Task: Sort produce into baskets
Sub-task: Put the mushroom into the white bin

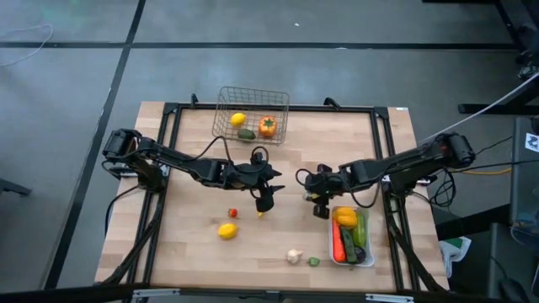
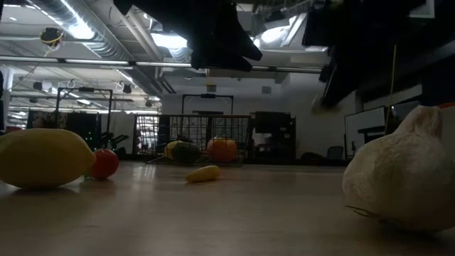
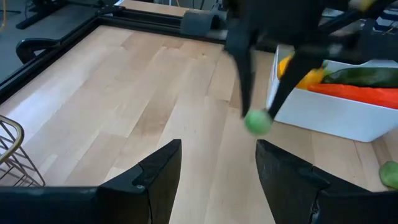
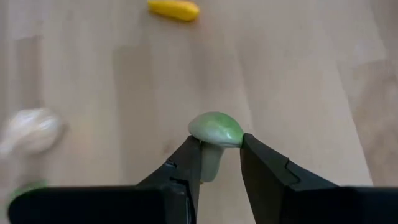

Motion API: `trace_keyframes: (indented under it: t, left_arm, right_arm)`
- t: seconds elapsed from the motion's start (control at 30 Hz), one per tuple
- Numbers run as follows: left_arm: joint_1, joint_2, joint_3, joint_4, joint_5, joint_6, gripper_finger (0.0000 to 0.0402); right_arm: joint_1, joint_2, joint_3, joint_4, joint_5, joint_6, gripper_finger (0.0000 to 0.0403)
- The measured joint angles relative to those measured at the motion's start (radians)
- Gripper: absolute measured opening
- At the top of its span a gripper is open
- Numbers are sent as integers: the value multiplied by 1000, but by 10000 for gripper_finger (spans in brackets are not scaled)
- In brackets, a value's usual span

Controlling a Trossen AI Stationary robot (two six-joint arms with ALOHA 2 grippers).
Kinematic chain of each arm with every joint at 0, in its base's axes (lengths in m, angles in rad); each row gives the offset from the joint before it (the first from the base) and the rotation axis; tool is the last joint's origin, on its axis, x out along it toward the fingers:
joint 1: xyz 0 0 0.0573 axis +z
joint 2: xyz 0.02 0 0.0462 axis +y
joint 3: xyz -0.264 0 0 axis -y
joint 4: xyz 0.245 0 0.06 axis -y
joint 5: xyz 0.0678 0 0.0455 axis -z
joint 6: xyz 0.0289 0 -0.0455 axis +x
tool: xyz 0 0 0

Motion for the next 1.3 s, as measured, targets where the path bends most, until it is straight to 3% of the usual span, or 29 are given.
trace_keyframes:
  t: [0.13, 0.37, 0.53, 0.77, 0.93, 1.3]
  left_arm:
    - [0, 0, 0, 0, 0, 0, 202]
    - [-1, 0, 0, 0, 0, 0, 203]
    - [-1, 0, 0, 0, 0, 0, 202]
    - [-2, 0, 0, 0, 0, 0, 202]
    - [-2, 0, 0, 0, 0, 0, 202]
    - [-2, 0, 0, 4, 0, 0, 202]
  right_arm:
    - [21, -11, 125, -202, -48, 25, 99]
    - [156, -13, 287, -474, -21, 75, 99]
    - [277, -13, 298, -599, 31, 220, 99]
    - [456, -13, 298, -773, 129, 540, 99]
    - [558, 18, 297, -866, 137, 736, 99]
    - [651, 137, 297, -896, 166, 789, 99]
